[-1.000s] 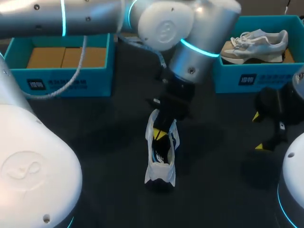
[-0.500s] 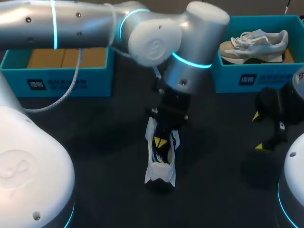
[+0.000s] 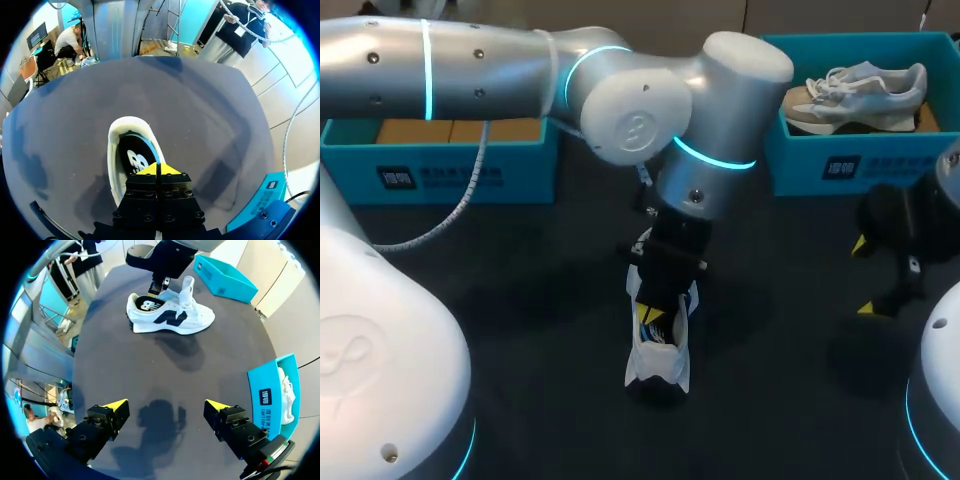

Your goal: Take the shoe out of the shoebox, open the shoe tongue, remove and reinsert the insole, then place the shoe into the shoebox

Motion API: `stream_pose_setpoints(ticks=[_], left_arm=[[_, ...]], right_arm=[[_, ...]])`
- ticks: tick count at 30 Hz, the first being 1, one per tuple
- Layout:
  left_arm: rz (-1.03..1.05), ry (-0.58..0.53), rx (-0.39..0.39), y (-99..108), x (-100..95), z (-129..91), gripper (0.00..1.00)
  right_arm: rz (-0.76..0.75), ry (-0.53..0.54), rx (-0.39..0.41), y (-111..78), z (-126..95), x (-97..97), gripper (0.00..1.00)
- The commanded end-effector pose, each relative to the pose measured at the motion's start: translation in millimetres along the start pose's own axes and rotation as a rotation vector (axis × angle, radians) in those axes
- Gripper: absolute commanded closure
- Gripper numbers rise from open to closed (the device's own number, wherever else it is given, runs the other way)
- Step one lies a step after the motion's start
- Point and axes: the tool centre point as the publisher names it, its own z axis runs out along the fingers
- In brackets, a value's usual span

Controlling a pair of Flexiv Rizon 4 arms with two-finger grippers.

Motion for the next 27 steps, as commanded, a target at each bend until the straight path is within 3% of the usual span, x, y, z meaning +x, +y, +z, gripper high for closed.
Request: stream_pose_setpoints(ticks=[1, 20, 27], left_arm=[[-0.002, 0.013, -0.006, 1.5, -5.5, 9.9, 1.00], [0.010, 0.025, 0.003, 6.3, -13.9, 45.3, 1.00], [-0.034, -0.017, 0.043, 20.2, -21.7, 63.6, 1.00]], right_arm=[[0.000, -0.004, 0.001, -0.6, 0.1, 2.0, 0.00], [0.000, -0.004, 0.001, -0.6, 0.1, 2.0, 0.00], [0.000, -0.004, 0.001, -0.6, 0.1, 2.0, 0.00]])
